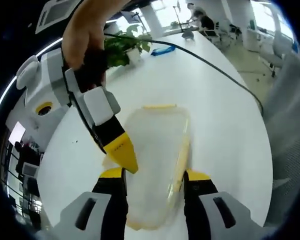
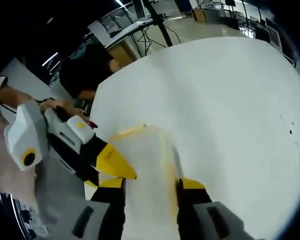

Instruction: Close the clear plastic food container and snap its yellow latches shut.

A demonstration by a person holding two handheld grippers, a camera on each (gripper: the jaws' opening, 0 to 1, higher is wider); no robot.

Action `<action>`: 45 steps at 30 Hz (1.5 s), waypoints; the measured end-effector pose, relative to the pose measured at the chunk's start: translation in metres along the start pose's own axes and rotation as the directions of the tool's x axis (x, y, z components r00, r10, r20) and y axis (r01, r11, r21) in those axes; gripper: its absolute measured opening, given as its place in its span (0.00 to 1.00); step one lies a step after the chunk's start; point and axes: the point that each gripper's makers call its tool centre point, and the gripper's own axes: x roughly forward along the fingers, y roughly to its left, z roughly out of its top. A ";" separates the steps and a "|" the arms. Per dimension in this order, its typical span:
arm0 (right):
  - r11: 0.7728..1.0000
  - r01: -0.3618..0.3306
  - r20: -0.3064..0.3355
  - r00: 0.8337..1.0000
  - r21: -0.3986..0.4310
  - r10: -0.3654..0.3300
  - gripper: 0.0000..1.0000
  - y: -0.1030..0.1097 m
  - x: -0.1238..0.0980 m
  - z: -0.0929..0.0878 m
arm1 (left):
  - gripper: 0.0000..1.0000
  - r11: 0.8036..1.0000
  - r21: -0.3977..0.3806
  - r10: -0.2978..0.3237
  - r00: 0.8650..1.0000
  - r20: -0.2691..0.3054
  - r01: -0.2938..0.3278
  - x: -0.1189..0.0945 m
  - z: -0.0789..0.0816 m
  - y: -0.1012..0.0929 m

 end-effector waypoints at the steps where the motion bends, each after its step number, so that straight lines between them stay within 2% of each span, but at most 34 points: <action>1: 1.000 0.012 0.012 1.000 -0.002 -0.012 0.39 0.000 0.000 -0.001 | 0.41 1.000 0.002 -0.002 1.000 -0.006 0.002 0.001 0.000 0.000; 12: 0.992 0.128 0.088 0.988 -0.013 -0.126 0.42 0.001 -0.003 0.000 | 0.41 1.000 0.006 -0.006 1.000 -0.026 0.006 0.001 0.000 -0.002; 16: 0.987 0.159 0.104 0.982 -0.011 -0.157 0.42 0.001 -0.004 0.002 | 0.42 0.998 -0.033 -0.046 0.999 -0.020 0.045 0.000 0.001 -0.001; 19: 0.981 0.193 0.123 0.975 -0.037 -0.187 0.42 0.003 -0.005 0.002 | 0.42 0.998 -0.031 -0.055 0.998 -0.021 0.054 0.000 0.001 -0.001; 22: 0.976 0.217 0.136 0.968 -0.026 -0.211 0.42 0.002 -0.006 0.004 | 0.42 0.997 -0.026 -0.075 0.997 -0.010 0.075 -0.001 0.001 -0.001; 23: 0.973 0.230 0.151 0.962 -0.011 -0.226 0.42 0.002 -0.006 0.004 | 0.42 0.994 -0.046 -0.094 0.996 0.007 0.094 -0.002 0.002 -0.001; 26: 0.969 0.247 0.194 0.950 0.021 -0.246 0.44 0.001 -0.005 0.006 | 0.42 0.992 -0.044 -0.115 0.993 0.005 0.115 -0.002 0.002 0.000; 29: 0.964 0.263 0.221 0.938 0.046 -0.266 0.46 0.000 -0.006 0.005 | 0.42 0.993 -0.027 -0.116 0.993 -0.006 0.116 -0.001 0.002 -0.001; 31: 0.958 0.280 0.248 0.925 0.071 -0.288 0.48 -0.003 -0.008 0.005 | 0.42 0.993 -0.023 -0.114 0.993 -0.009 0.113 -0.001 0.002 -0.001; 32: 0.955 0.281 0.258 0.920 0.093 -0.296 0.49 -0.004 -0.008 0.004 | 0.42 0.993 -0.017 -0.115 0.993 -0.013 0.115 -0.001 0.002 -0.001; 33: 0.950 0.262 0.258 0.919 0.170 -0.299 0.50 -0.004 -0.008 0.001 | 0.42 0.993 -0.002 -0.121 0.993 -0.020 0.121 -0.001 0.002 0.000; 34: 0.945 0.274 0.279 0.907 0.180 -0.316 0.50 -0.008 -0.009 0.003 | 0.42 0.992 0.004 -0.128 0.991 -0.026 0.129 -0.001 0.001 0.000; 35: 0.947 0.272 0.276 0.909 0.171 -0.312 0.50 -0.006 -0.011 0.001 | 0.42 0.991 0.004 -0.134 0.991 -0.030 0.134 -0.002 0.002 0.000; 38: 0.943 0.281 0.296 0.899 0.177 -0.323 0.52 -0.003 -0.014 0.002 | 0.43 0.989 0.000 -0.146 0.989 -0.031 0.146 -0.003 0.003 0.000; 40: 0.941 0.289 0.330 0.883 0.175 -0.332 0.56 0.000 -0.019 0.005 | 0.44 0.988 0.014 -0.150 0.988 -0.031 0.151 -0.003 0.002 -0.001; 41: 0.940 0.292 0.346 0.876 0.175 -0.336 0.57 0.002 -0.022 0.006 | 0.47 0.982 0.043 -0.182 0.983 -0.037 0.183 -0.003 0.001 -0.005; 43: 0.940 0.293 0.358 0.870 0.177 -0.339 0.58 0.006 -0.026 0.004 | 0.52 0.979 0.019 -0.201 0.979 -0.026 0.202 -0.006 0.002 -0.008; 45: 0.937 0.301 0.369 0.863 0.175 -0.346 0.59 0.009 -0.029 0.002 | 0.52 0.980 -0.009 -0.197 0.980 -0.025 0.197 -0.009 0.002 -0.007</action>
